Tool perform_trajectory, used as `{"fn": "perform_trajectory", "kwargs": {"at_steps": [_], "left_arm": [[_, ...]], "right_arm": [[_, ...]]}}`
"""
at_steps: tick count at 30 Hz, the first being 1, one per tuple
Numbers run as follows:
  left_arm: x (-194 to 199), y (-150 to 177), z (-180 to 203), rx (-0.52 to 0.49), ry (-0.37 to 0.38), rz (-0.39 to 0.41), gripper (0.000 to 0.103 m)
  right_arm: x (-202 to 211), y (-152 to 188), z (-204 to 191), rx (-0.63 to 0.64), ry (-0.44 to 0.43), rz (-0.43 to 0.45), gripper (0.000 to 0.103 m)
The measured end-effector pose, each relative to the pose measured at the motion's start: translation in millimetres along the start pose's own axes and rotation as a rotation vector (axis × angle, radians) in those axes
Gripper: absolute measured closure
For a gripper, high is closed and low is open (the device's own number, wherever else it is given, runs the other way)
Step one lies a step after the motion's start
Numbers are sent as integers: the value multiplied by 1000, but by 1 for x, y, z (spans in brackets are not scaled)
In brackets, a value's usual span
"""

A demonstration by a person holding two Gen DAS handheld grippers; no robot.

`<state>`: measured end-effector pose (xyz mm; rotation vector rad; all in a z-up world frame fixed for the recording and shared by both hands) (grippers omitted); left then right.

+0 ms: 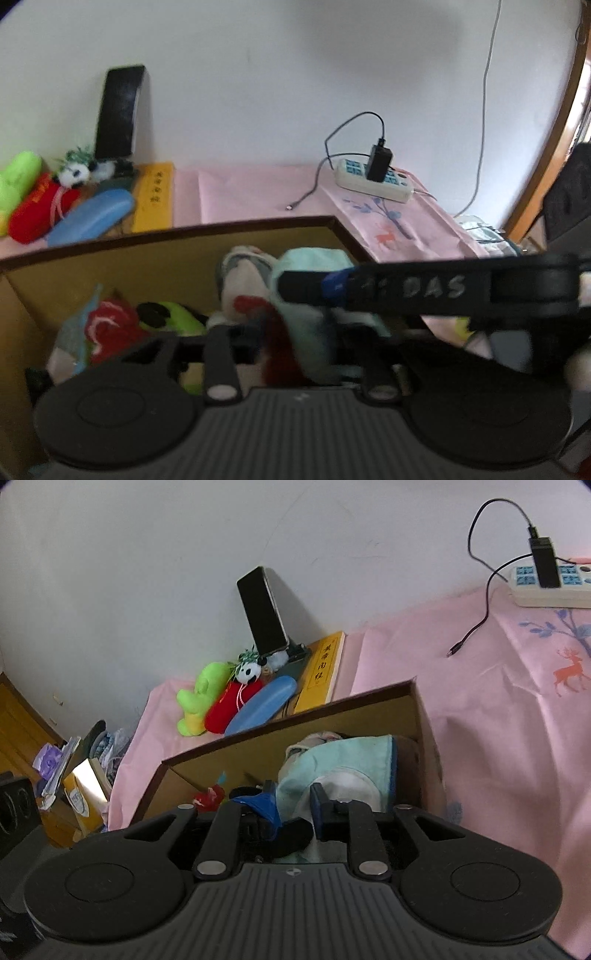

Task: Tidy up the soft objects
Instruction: 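Lower the cap into the box and open the right gripper, then withdraw the right gripper toward the yellow-green plush and rope toy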

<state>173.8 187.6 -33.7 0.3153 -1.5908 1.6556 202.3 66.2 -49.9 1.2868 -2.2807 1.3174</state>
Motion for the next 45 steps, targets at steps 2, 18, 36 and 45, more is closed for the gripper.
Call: {"fn": "perform_trajectory", "kwargs": {"at_steps": [2, 18, 36, 45], "left_arm": [[8, -2, 2, 0, 1, 16, 56], [76, 22, 63, -106, -86, 57, 46], [57, 103, 171, -208, -138, -68, 42], [41, 114, 208, -247, -126, -89, 42]], "right_arm": [[11, -3, 2, -5, 17, 25, 97], [125, 49, 27, 58, 266, 184, 96], [193, 143, 86, 173, 410, 98, 103], [215, 154, 112, 209, 475, 125, 103]]}}
Point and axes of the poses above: each gripper's, at about its wrist camera, not at the fingertips, and x roughly against the way its jaws point, z to its right, y to its underside, the point moved 7 cm from there along -x, roughly the way its jaws point, and after that the axes turned 3 degrees about -z, right-handed, at the moved point
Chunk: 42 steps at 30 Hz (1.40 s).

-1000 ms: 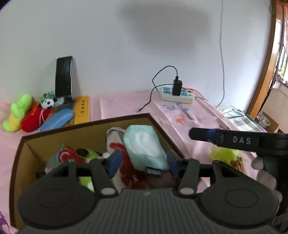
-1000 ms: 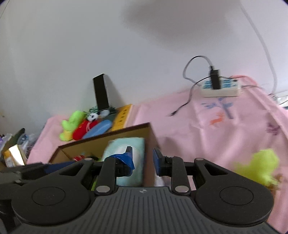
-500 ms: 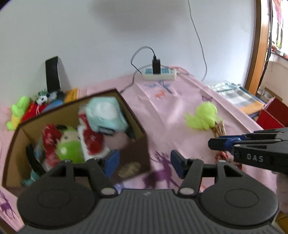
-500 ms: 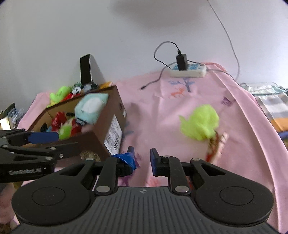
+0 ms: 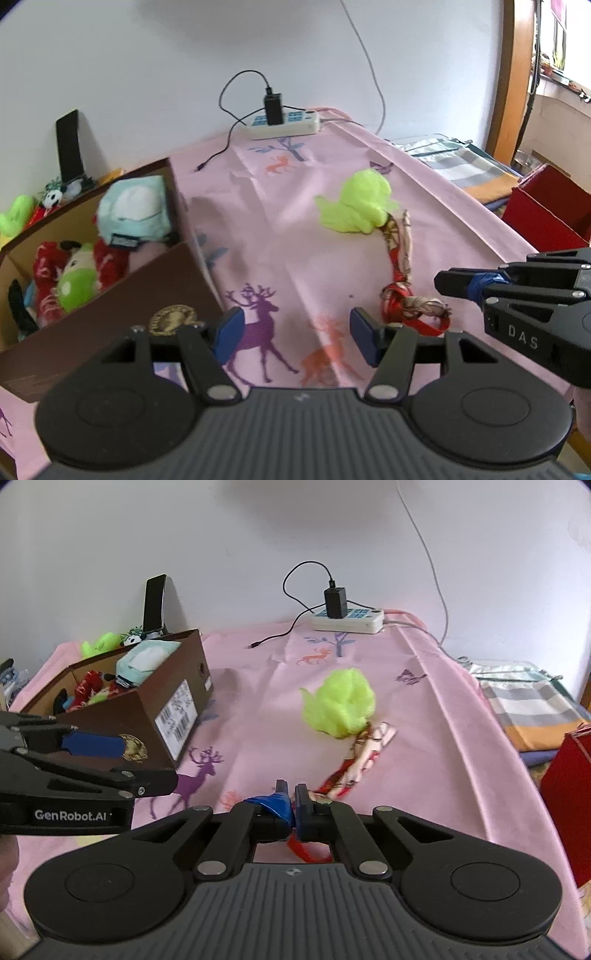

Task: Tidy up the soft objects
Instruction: 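Withdraw the right gripper toward the yellow-green plush and rope toy, then grasp the red-and-cream patterned rope toy with the right gripper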

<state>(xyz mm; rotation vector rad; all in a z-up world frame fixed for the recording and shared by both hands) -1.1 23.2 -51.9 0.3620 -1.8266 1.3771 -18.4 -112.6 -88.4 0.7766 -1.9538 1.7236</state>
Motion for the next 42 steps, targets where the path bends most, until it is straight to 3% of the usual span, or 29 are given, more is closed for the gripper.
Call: {"fn": "perform_trajectory", "kwargs": {"at_steps": [8, 20, 27, 36, 42], "left_arm": [[-13, -2, 26, -33, 68, -6, 49], [-60, 0, 61, -63, 249, -104, 39], [-91, 3, 67, -63, 249, -151, 38], [-101, 0, 79, -105, 258, -126, 38], [-101, -1, 86, -129, 284, -102, 57]], "right_arm": [[-6, 12, 28, -33, 16, -47, 103], [-26, 12, 58, -278, -155, -164, 103], [-42, 1, 58, -290, -239, -216, 101], [-67, -1, 54, -313, -285, -285, 101], [-81, 3, 51, -320, -274, -330, 99]]}}
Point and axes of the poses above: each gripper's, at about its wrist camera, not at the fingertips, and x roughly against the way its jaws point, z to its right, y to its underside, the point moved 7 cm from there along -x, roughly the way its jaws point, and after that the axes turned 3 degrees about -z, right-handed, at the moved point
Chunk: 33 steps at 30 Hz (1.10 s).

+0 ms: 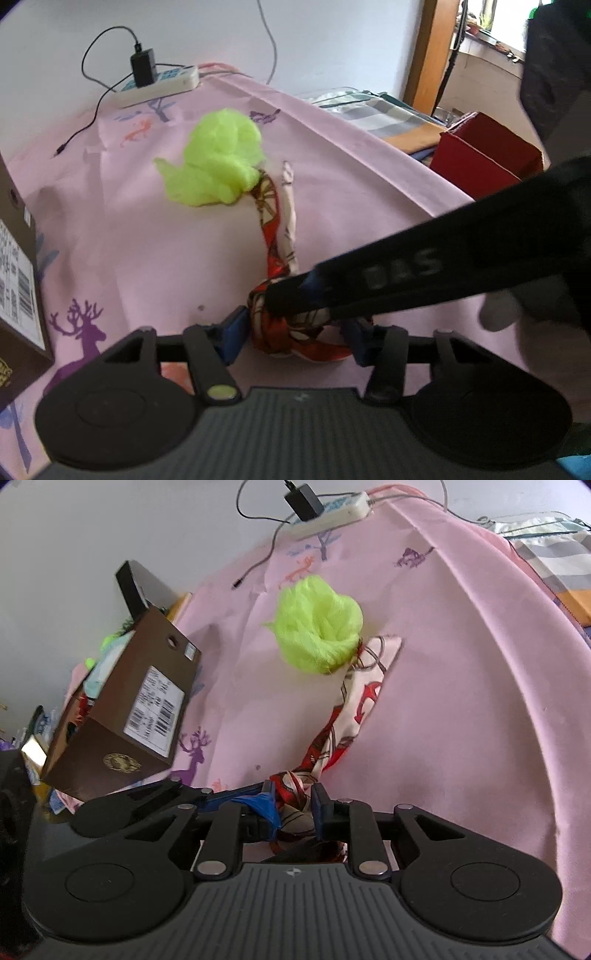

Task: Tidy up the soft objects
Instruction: 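Grasp the red-and-cream patterned rope toy with the right gripper, then lift the rope toy and carry it over the cardboard box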

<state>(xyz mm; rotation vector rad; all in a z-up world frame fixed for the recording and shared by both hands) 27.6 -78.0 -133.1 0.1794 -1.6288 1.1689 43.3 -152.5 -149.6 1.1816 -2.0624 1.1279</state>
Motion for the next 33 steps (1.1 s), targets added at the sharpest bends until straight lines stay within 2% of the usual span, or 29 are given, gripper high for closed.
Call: {"fn": "perform_trajectory", "kwargs": {"at_steps": [5, 8, 14, 23, 33], "left_arm": [[2, -1, -4, 23, 22, 14, 75], [8, -1, -8, 47, 46, 26, 77], [34, -4, -11, 42, 36, 87, 78], [104, -14, -39, 42, -38, 240, 78], [193, -40, -113, 67, -210, 444, 79]], "right_arm": [[1, -1, 1, -16, -10, 5, 103], [7, 0, -3, -3, -20, 26, 103], [23, -3, -26, 47, -37, 84, 103], [47, -21, -95, 199, -110, 207, 103], [56, -67, -206, 447, -222, 362, 103]]}}
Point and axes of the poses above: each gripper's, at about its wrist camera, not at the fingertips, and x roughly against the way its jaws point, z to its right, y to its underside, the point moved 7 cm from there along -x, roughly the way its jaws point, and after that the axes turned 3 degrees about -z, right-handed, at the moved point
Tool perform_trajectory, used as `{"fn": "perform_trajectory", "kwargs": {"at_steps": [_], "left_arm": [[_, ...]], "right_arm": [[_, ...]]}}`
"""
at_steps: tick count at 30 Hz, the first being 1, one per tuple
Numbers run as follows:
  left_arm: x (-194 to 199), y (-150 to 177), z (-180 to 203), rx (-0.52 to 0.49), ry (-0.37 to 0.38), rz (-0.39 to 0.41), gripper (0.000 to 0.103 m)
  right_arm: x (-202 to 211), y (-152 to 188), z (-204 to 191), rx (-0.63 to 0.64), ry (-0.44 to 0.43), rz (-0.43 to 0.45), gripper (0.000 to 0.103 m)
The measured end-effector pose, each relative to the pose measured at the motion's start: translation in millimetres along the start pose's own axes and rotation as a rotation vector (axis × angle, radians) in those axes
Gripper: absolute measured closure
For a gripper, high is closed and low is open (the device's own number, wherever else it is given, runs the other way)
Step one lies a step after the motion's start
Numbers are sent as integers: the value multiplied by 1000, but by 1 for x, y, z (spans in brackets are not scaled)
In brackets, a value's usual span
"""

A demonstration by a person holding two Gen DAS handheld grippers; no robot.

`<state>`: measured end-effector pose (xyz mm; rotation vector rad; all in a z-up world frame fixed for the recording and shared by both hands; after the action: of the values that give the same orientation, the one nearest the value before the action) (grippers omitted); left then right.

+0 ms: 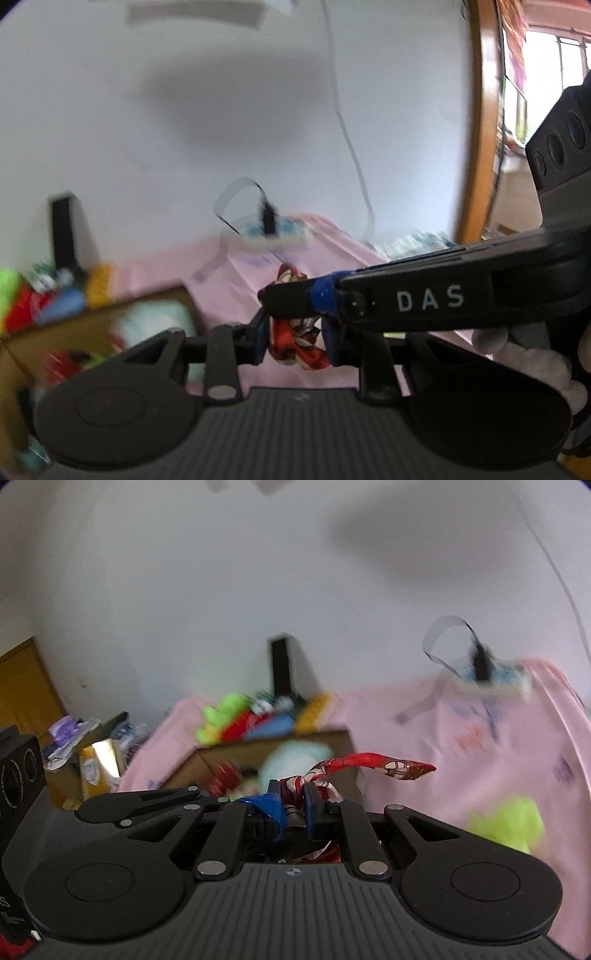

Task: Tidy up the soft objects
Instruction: 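Lift the rope toy and carry it over the cardboard box, then lower the rope toy into the box and open the right gripper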

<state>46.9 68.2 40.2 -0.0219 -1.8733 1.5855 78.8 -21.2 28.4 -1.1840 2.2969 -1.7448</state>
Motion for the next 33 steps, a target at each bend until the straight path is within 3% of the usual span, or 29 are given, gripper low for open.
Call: {"fn": "perform_trajectory", "kwargs": {"at_steps": [7, 10, 13, 21, 28, 33], "left_arm": [[20, -45, -63, -12, -178, 156, 79], [14, -44, -85, -2, -238, 160, 79], [-4, -29, -104, 20, -255, 108, 79], [-54, 24, -121, 70, -173, -104, 79], [-68, 57, -112, 83, -83, -235, 78], [-75, 64, -107, 57, -56, -280, 63]], "right_arm": [[-42, -57, -41, 135, -105, 127, 103], [-66, -58, -48, 148, -131, 127, 103], [-89, -45, -47, 141, -119, 87, 103], [-124, 6, -23, 15, -44, -62, 103], [-133, 32, -9, -80, 20, -159, 103], [-136, 41, -1, -135, 46, -201, 103]]}}
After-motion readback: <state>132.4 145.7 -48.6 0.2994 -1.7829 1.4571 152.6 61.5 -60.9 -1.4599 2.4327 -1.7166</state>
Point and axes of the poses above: each gripper's, at about its wrist camera, not at the fingertips, and x roughly against the way its jaws point, z to its right, y to its underside, the point moved 7 cm from there along -x, roughly the way its jaws point, and after that the axes turned 3 degrees about -z, right-handed, at the moved point
